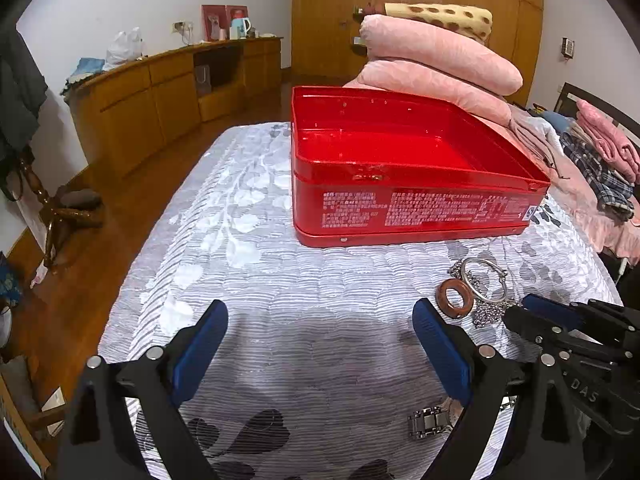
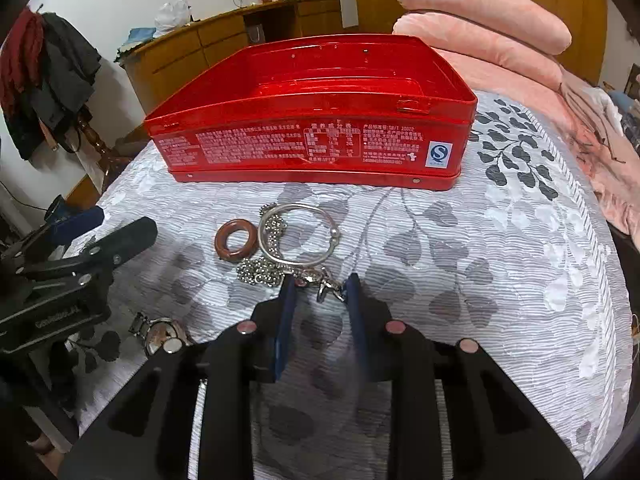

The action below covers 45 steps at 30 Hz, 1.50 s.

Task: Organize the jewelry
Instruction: 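Move the left gripper to the brown wooden ring while the right moves to the silver chain, then grasp the brown wooden ring with the left gripper while the right grasps the silver chain keyring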

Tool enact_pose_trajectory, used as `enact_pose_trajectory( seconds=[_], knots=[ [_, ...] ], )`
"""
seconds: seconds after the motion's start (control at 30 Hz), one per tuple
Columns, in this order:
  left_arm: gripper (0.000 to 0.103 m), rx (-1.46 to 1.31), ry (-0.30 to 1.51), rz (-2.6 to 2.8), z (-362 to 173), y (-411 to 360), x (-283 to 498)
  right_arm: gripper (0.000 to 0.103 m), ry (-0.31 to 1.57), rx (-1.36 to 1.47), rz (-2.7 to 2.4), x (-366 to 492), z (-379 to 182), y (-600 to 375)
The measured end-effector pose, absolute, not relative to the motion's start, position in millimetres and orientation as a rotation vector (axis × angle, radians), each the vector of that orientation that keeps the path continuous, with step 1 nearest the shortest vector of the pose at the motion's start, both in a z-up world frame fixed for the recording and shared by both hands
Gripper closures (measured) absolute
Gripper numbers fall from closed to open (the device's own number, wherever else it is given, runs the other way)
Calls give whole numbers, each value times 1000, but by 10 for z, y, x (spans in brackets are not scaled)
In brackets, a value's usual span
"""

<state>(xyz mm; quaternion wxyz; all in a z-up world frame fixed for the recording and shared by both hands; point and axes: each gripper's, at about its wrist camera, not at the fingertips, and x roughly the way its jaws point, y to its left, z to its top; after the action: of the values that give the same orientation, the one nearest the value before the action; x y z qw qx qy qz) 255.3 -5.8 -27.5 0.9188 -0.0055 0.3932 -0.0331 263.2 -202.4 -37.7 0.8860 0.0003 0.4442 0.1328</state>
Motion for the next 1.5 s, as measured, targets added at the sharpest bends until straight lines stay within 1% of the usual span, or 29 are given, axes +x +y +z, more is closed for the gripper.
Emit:
enact_pose_trajectory(
  seconds=[0.07, 0.1, 0.13, 0.6, 0.67, 0.7, 0.73, 0.77, 0.8, 0.83, 1.2, 1.27, 1.3, 1.33, 1.37, 1.43, 1.47, 1.5],
  knots=[
    [11, -21, 814, -65, -284, -38, 2560, 80, 919, 0, 282, 2618, -363, -2031],
    [11, -24, 816, -64, -290, -34, 2562, 82, 917, 7, 284, 2614, -355, -2045],
    [11, -29, 819, -62, -294, -27, 2566, 95, 914, 16, 281, 2606, -343, -2075],
    [11, -7, 829, -90, -301, -130, 2570, 95, 899, 104, 131, 2486, -246, -2740],
    [11, -9, 831, -112, -298, -176, 2564, 90, 910, 106, 139, 2474, -272, -2738],
    [11, -11, 835, -129, -298, -207, 2568, 86, 912, 103, 142, 2473, -279, -2721],
    [11, -13, 840, -143, -301, -235, 2572, 76, 910, 100, 147, 2470, -285, -2708],
    [11, -12, 844, -152, -304, -263, 2577, 69, 908, 97, 154, 2476, -284, -2684],
    [11, -9, 845, -158, -307, -289, 2582, 61, 905, 87, 160, 2474, -287, -2663],
    [11, -3, 846, -171, -310, -333, 2587, 57, 904, 77, 161, 2481, -280, -2629],
    [13, 37, 894, -252, -394, -656, 2735, 57, 916, 87, 180, 2525, -347, -2595],
    [19, 47, 903, -261, -412, -690, 2757, 57, 916, 89, 183, 2527, -352, -2587],
    [27, 51, 909, -263, -420, -693, 2762, 57, 916, 90, 184, 2527, -353, -2585],
    [33, 59, 913, -253, -430, -702, 2770, 57, 916, 92, 185, 2529, -355, -2586],
    [36, 65, 909, -241, -427, -706, 2776, 57, 915, 94, 186, 2534, -356, -2589],
    [51, 69, 901, -223, -417, -694, 2775, 56, 915, 98, 187, 2543, -359, -2592],
    [54, 70, 897, -212, -412, -681, 2774, 56, 915, 99, 188, 2546, -360, -2592],
    [62, 67, 895, -209, -407, -666, 2770, 56, 915, 99, 188, 2548, -361, -2590]
  ],
)
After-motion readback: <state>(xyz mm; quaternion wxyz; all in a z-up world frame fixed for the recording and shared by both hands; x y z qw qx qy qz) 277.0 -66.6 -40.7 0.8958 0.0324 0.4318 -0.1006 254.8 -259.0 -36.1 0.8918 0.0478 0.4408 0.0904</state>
